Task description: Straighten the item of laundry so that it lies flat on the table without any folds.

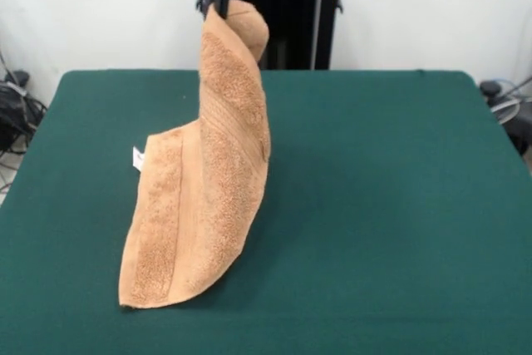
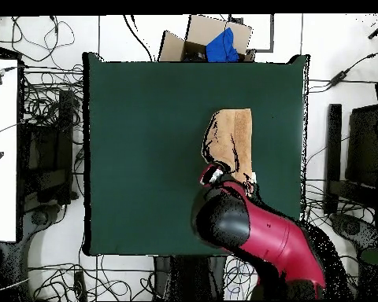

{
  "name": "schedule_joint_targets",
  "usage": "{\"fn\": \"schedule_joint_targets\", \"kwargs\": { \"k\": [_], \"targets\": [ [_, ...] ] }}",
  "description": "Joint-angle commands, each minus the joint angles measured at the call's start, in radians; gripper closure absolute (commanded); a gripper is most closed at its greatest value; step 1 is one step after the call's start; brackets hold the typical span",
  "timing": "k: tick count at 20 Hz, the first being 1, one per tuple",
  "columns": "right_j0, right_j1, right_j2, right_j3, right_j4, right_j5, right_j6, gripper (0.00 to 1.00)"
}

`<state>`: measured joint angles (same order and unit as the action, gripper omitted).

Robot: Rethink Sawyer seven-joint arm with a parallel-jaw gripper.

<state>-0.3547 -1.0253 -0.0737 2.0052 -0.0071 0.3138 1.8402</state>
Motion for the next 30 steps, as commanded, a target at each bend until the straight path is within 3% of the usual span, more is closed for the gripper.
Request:
{"fn": "schedule_joint_targets", "kwargs": {
  "k": [1, 11, 30],
  "targets": [
    [-0.022, 0.13, 0.107, 0.085, 0.021, -0.135, 0.17, 1.0],
    [0.012, 0.234, 0.13, 0.103, 0.053, -0.309, 0.257, 1.0],
    [0.082, 0.23, 0.113, 0.139, 0.157, -0.344, 0.298, 1.0]
  ]
}}
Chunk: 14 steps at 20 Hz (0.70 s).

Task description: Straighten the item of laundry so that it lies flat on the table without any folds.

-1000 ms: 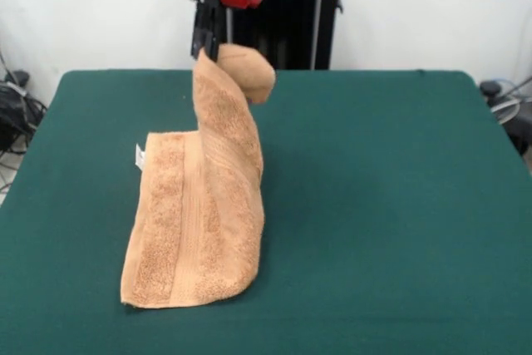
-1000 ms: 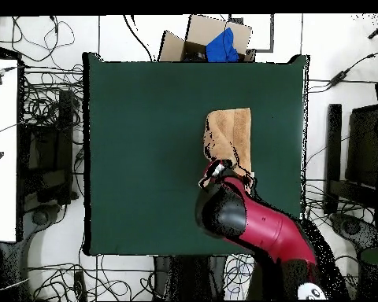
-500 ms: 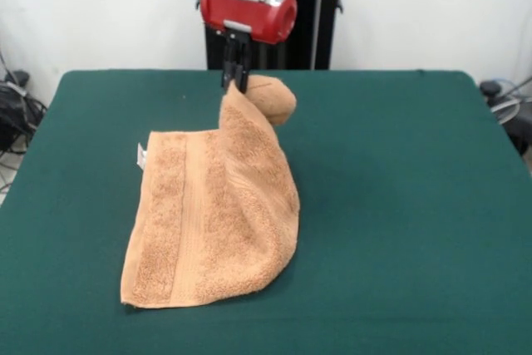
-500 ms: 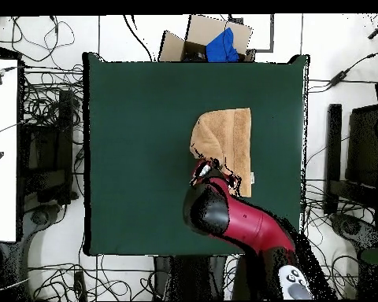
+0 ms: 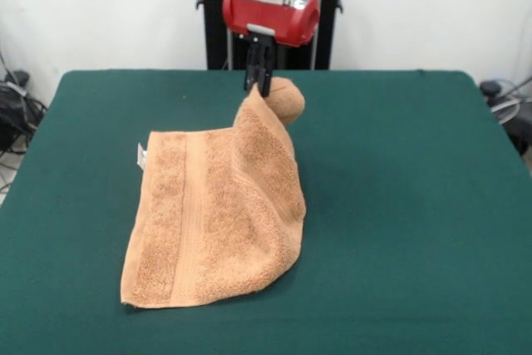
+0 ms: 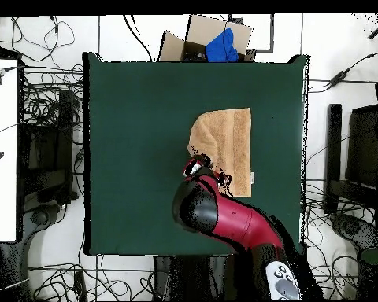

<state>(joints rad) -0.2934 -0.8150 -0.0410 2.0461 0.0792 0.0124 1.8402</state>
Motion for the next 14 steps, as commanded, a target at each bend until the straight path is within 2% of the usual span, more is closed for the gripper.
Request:
{"fn": "schedule_joint_targets", "kwargs": {
  "k": [1, 9, 14],
  "targets": [
    [0.026, 0.024, 0.081, 0.101, 0.078, -0.052, 0.304, 1.0],
    [0.079, 0.055, 0.078, 0.116, 0.152, -0.113, 0.34, 1.0],
    [0.084, 0.063, 0.082, 0.123, 0.175, -0.132, 0.33, 1.0]
  ]
}}
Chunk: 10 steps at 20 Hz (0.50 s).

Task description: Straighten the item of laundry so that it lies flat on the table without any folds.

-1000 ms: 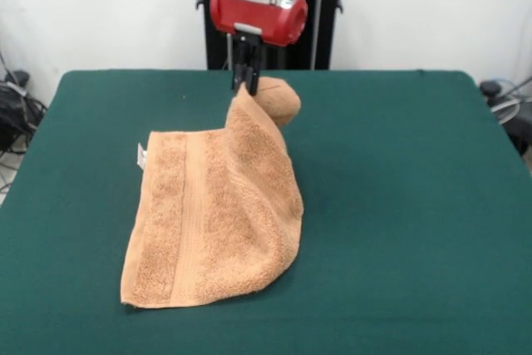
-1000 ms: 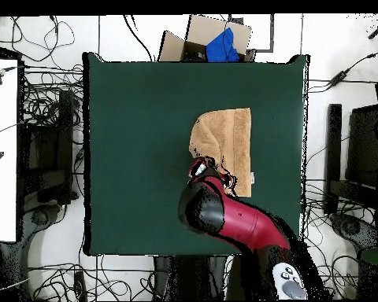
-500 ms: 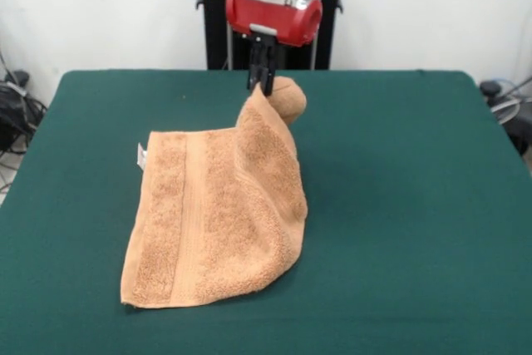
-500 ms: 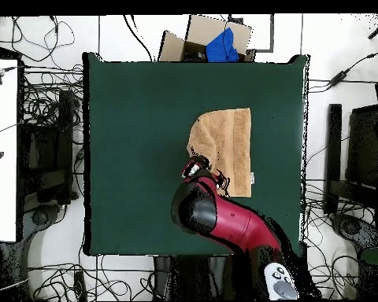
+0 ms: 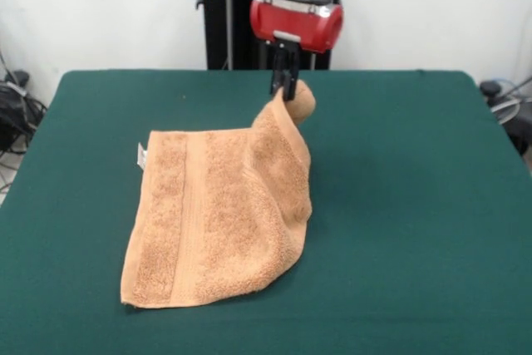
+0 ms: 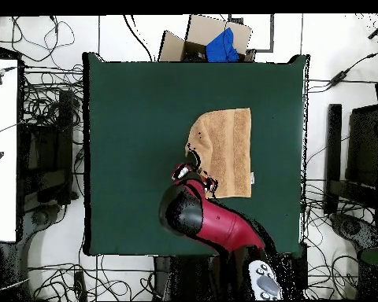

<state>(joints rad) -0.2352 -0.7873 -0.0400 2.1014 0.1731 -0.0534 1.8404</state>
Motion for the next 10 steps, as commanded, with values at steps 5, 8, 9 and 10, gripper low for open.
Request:
{"fn": "schedule_joint_targets", "kwargs": {
  "k": [5, 8, 9, 10],
  "targets": [
    [0.048, 0.038, 0.081, 0.075, 0.114, -0.08, 0.339, 1.0],
    [0.062, 0.049, 0.083, 0.074, 0.137, -0.094, 0.346, 1.0],
    [0.068, 0.051, 0.082, 0.073, 0.146, -0.097, 0.348, 1.0],
    [0.075, 0.053, 0.08, 0.072, 0.155, -0.1, 0.35, 1.0]
  ]
}}
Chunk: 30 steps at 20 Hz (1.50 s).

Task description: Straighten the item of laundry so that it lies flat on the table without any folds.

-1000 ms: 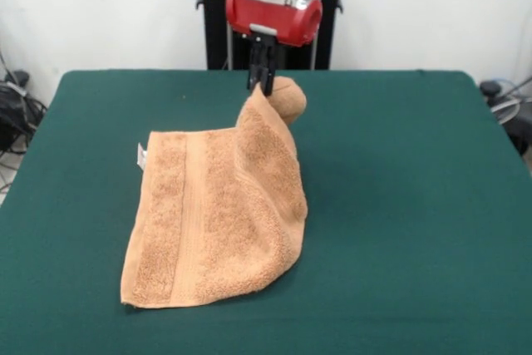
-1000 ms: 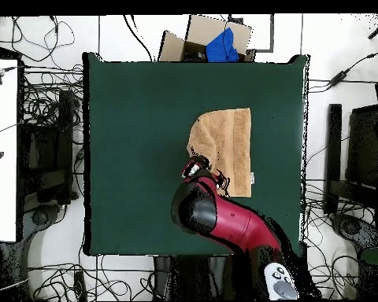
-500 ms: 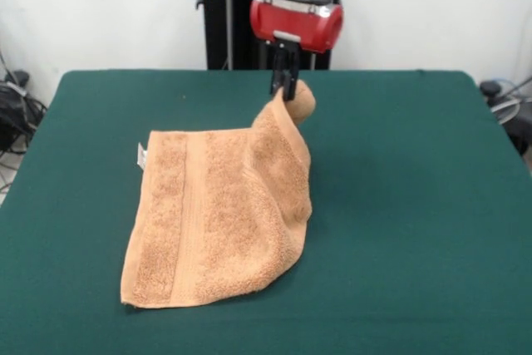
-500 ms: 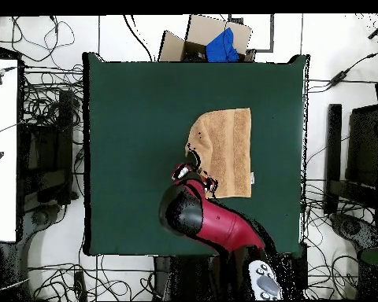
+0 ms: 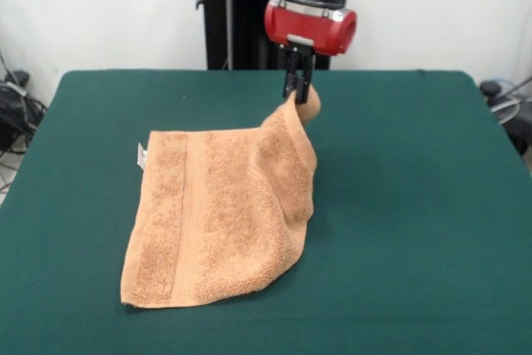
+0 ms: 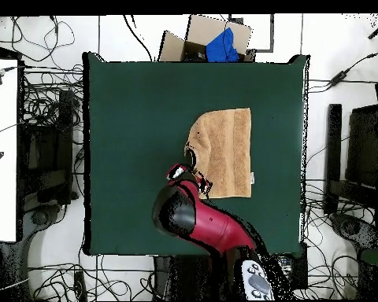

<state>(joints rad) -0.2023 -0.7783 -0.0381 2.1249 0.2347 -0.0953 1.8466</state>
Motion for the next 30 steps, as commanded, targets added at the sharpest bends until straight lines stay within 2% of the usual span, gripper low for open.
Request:
{"fn": "schedule_joint_targets", "kwargs": {
  "k": [1, 11, 22, 26, 30],
  "targets": [
    [0.051, 0.045, 0.076, 0.049, 0.104, -0.059, 0.347, 1.0],
    [0.114, 0.043, 0.061, 0.06, 0.183, -0.055, 0.369, 1.0],
    [0.174, 0.074, 0.059, 0.063, 0.218, -0.082, 0.393, 1.0],
    [0.266, 0.087, -0.017, 0.046, 0.257, -0.075, 0.367, 1.0],
    [0.3, 0.068, -0.033, 0.053, 0.281, -0.037, 0.364, 1.0]
  ]
}}
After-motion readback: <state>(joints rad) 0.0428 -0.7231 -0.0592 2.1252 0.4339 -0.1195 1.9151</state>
